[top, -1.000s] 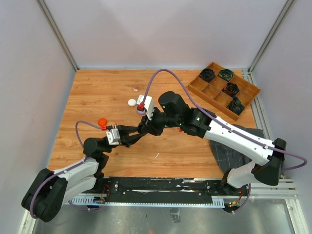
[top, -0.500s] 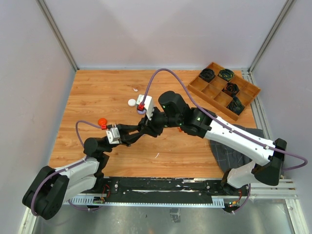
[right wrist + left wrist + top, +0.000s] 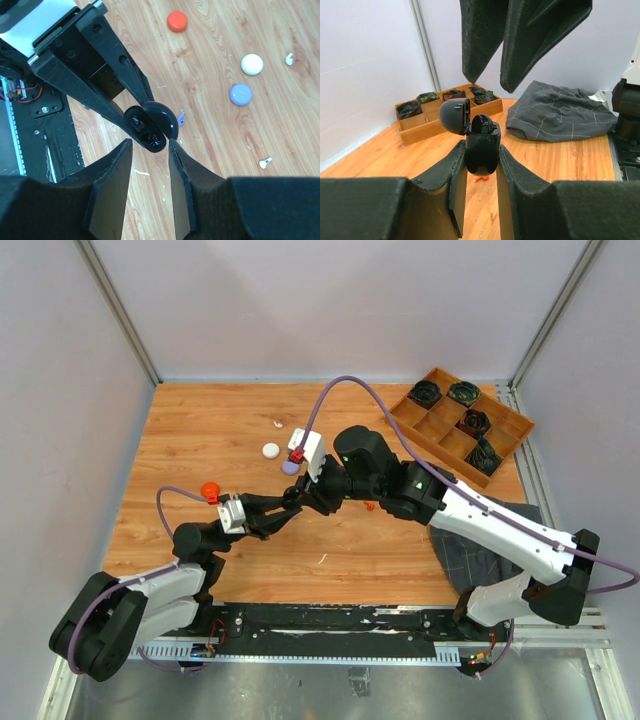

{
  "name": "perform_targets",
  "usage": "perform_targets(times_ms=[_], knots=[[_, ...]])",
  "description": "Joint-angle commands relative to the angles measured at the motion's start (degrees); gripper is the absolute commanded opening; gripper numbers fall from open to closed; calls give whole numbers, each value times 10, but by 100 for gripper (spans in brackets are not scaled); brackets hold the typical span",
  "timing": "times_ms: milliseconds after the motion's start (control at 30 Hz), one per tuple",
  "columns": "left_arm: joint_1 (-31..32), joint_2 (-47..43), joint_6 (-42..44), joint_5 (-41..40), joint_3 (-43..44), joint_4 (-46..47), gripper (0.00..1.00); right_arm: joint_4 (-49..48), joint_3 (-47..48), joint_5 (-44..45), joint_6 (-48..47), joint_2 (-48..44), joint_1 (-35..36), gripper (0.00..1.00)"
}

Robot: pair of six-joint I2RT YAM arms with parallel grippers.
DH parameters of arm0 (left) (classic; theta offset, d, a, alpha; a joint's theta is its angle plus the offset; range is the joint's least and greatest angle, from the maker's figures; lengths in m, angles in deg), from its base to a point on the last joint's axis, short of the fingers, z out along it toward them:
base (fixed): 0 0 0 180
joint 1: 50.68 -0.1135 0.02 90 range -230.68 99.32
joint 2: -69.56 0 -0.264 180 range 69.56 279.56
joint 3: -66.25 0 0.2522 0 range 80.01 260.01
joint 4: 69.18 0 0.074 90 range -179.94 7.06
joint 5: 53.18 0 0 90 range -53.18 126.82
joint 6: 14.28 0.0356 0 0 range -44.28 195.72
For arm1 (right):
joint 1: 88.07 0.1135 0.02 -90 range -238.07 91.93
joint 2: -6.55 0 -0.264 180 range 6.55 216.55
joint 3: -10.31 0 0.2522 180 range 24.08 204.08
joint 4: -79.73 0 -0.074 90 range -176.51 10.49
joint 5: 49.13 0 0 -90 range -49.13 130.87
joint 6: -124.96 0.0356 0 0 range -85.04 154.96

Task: Insert the wireless bluetooth earbuds into the charging case
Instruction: Adjust the earbud with the charging case, then adjust the earbud at the center of the board.

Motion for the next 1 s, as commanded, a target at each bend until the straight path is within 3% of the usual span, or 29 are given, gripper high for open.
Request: perform_targets(times_ms=[0,200,500,800,967], knots=[[0,10,-6,-6,-9,42,0,4,6,53,-11,-21,8,36],[0,10,-10,-28,-11,32,0,15,-14,105,9,-14,-22,35],[0,14,2,-61,-13,-8,0,33,-22,120,32,29,-143,37],[0,-11,15,-57,-10,-50,0,34,-1,101,29,150,-289,37],[0,-40,35,-57,-6,-97,0,34,15,98,12,228,-336,37]])
